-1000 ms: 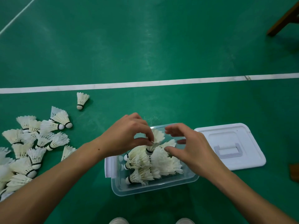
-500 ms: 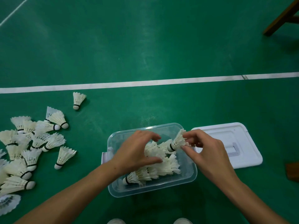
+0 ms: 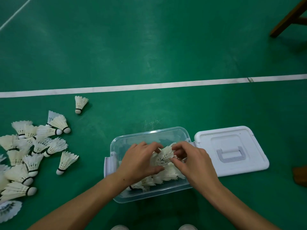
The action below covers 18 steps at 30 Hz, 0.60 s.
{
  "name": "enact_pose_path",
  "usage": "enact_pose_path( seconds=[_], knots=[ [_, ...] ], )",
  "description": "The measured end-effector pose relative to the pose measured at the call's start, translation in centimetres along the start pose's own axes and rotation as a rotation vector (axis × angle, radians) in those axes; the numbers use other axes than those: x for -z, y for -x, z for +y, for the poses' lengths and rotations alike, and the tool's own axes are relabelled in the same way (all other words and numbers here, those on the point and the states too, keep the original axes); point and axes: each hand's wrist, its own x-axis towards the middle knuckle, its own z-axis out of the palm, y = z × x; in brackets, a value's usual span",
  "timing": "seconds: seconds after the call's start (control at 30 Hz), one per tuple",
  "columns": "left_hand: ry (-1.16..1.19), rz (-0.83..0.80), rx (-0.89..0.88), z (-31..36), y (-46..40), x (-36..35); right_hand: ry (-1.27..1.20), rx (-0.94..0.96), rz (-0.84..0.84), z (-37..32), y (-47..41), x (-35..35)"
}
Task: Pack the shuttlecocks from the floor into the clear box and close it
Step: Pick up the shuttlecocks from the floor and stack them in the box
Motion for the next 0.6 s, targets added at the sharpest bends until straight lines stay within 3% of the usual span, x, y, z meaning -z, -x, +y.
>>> enact_pose_path(
  seconds=[0.2, 0.6],
  knots=[
    [0.034, 0.040, 0.035, 0.0, 0.2, 0.5, -0.085, -0.109, -0.162, -0.4, -1.5, -1.7],
    [0.057, 0.069, 0.094, 1.1, -0.6, -0.5, 0.174, -0.165, -0.228, -0.9, -2.2, -0.1]
  ],
)
